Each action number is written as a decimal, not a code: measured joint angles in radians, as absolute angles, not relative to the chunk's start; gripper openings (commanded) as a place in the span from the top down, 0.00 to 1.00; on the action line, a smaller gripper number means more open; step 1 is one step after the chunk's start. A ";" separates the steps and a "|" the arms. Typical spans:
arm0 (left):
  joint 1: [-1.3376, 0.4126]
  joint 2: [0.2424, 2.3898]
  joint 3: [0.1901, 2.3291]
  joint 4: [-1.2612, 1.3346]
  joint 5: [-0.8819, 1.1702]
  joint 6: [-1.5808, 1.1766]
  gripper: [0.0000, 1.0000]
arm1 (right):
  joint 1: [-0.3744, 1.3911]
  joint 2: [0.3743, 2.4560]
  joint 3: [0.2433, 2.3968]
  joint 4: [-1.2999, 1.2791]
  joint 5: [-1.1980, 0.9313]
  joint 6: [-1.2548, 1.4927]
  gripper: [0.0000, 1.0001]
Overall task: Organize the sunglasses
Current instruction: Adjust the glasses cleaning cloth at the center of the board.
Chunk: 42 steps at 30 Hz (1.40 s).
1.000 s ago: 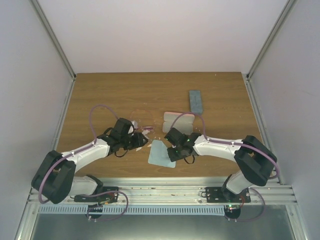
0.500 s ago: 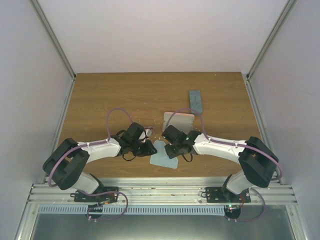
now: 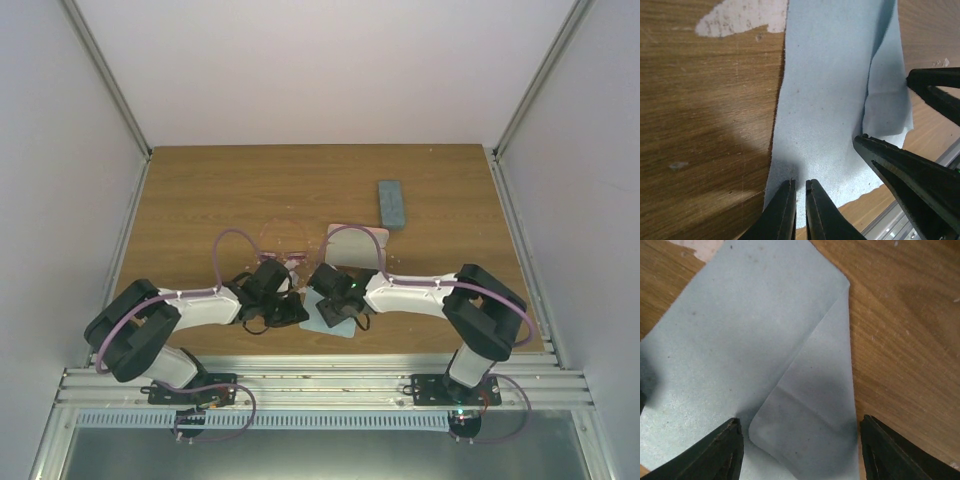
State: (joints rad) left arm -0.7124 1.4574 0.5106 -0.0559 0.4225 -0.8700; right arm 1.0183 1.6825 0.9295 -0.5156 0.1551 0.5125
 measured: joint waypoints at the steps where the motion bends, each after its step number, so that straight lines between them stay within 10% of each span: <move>1: -0.714 1.454 0.508 -0.056 0.416 -0.878 0.90 | 1.021 1.686 0.929 -0.516 0.165 0.516 0.32; 25: -0.724 1.423 0.499 -0.072 0.366 -0.908 0.88 | 0.892 1.687 0.937 -0.696 0.523 0.732 0.32; 42: -0.703 1.267 0.507 -0.148 0.281 -0.901 0.80 | 0.962 1.493 0.805 -0.480 -0.053 0.577 0.87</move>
State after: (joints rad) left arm -0.7029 1.2667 0.5068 -0.1478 0.2810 -0.9012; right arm 0.9619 1.4933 0.8055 -0.4805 -0.0532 0.5766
